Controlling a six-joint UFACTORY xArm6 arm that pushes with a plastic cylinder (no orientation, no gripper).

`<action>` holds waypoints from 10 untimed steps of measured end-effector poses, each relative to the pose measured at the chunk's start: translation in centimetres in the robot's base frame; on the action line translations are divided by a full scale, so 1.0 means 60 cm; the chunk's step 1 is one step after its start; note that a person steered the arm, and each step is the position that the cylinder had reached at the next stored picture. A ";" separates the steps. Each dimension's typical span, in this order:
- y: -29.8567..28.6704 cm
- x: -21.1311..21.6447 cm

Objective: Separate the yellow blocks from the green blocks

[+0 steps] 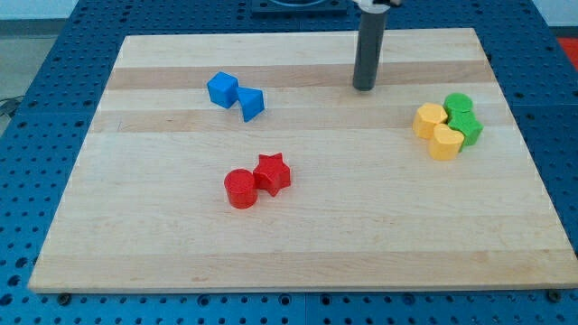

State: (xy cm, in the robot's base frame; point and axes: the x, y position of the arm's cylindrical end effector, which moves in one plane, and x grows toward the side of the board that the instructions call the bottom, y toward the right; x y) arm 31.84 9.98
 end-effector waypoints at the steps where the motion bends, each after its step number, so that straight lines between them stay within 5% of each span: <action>1: 0.043 0.029; 4: 0.137 0.067; 7: 0.137 0.300; 8: 0.137 0.305; 10: 0.137 0.177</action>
